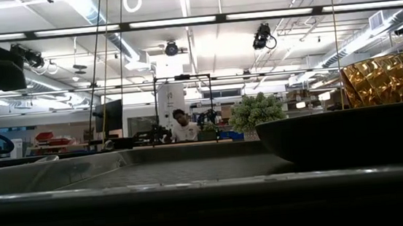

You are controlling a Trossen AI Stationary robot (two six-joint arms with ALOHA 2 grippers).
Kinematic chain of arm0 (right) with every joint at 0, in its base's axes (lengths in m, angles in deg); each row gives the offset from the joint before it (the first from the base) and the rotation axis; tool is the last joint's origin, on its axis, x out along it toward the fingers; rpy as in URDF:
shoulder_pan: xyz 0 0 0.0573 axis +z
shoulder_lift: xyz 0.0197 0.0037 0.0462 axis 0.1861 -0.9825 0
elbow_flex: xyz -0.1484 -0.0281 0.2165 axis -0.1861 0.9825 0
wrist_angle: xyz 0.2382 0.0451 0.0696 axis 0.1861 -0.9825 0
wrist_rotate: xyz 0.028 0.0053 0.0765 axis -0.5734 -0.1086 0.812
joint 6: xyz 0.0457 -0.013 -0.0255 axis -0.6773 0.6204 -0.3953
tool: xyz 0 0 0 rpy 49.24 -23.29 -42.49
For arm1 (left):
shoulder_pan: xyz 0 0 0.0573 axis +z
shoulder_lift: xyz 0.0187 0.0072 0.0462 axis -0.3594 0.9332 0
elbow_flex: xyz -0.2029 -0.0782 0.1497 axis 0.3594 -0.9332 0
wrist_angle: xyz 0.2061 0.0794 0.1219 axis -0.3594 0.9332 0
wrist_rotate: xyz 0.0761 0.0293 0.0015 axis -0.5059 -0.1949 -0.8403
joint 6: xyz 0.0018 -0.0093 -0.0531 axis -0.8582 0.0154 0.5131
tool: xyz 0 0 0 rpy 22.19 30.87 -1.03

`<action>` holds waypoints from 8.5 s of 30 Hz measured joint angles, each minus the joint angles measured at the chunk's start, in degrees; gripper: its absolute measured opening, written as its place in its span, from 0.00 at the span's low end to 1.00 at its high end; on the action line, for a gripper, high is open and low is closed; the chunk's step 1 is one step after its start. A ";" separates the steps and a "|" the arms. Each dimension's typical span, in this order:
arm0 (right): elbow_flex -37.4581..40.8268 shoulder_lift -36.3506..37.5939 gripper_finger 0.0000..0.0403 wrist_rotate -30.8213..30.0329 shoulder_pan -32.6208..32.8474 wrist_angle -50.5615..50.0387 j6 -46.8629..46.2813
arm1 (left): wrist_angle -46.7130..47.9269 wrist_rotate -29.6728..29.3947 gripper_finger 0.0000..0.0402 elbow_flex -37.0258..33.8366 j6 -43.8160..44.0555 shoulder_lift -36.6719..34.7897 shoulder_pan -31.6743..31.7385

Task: Pick and place plate/cup/fork/spoon on tray
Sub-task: Put the orange fork to the left of the black plate on the black serving tray

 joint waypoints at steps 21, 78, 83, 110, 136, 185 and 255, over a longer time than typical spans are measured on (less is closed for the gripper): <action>-0.02 2.18 0.03 -1.97 0.02 -4.55 0.06 | -14.36 -11.68 0.06 0.02 -12.24 -6.76 7.01; -0.07 9.40 0.03 -6.97 5.22 -16.25 -5.51 | -46.93 -9.27 0.27 0.09 -18.06 4.98 16.38; -0.07 9.40 0.03 -6.95 5.22 -16.25 -5.51 | -46.87 -8.13 0.34 0.04 -24.60 3.31 17.44; -0.02 9.38 0.03 -6.93 5.16 -13.58 -5.53 | -45.67 12.04 0.27 0.07 -83.43 3.23 14.87; 0.00 9.38 0.03 -7.54 5.16 -12.78 -5.51 | -29.45 -2.78 0.27 11.94 -100.15 4.75 14.47; -0.02 9.38 0.03 -8.07 5.15 -10.24 -10.24 | -27.12 1.69 0.27 14.93 -171.06 11.43 20.61; -0.02 9.38 0.03 -10.45 5.14 -10.26 -10.69 | -27.44 11.26 0.07 14.99 -182.53 11.86 24.90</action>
